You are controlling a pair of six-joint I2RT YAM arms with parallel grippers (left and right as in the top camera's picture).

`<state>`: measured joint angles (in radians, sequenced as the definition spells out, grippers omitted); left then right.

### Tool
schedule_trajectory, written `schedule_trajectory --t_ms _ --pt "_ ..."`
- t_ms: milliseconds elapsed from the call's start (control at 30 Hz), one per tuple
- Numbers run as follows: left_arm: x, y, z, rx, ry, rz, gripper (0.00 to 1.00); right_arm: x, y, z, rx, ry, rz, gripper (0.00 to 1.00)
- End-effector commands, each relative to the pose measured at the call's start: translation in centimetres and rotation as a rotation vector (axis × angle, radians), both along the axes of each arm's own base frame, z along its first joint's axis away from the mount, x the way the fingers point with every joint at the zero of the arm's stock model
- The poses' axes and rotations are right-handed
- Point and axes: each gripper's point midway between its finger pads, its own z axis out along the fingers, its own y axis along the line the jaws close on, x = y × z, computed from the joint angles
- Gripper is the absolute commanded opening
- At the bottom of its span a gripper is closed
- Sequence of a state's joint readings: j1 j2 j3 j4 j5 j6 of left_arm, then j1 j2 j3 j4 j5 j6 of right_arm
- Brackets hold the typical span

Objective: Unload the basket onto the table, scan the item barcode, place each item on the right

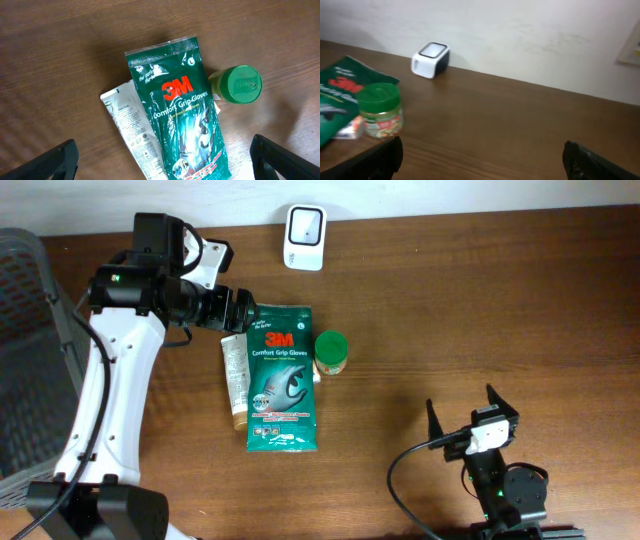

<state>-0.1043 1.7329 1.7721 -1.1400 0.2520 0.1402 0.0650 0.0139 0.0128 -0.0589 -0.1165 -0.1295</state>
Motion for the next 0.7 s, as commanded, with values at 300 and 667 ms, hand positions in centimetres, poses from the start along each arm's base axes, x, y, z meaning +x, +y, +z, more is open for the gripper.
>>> schedule_trajectory --t_ms 300,667 --pt "0.3 -0.2 0.7 -0.009 -0.021 -0.014 0.99 -0.4 4.5 6.9 0.049 0.243 0.268 0.98" --pt "0.3 -0.2 0.7 -0.009 -0.021 -0.014 0.99 6.3 8.9 9.2 0.16 0.785 0.455 0.98"
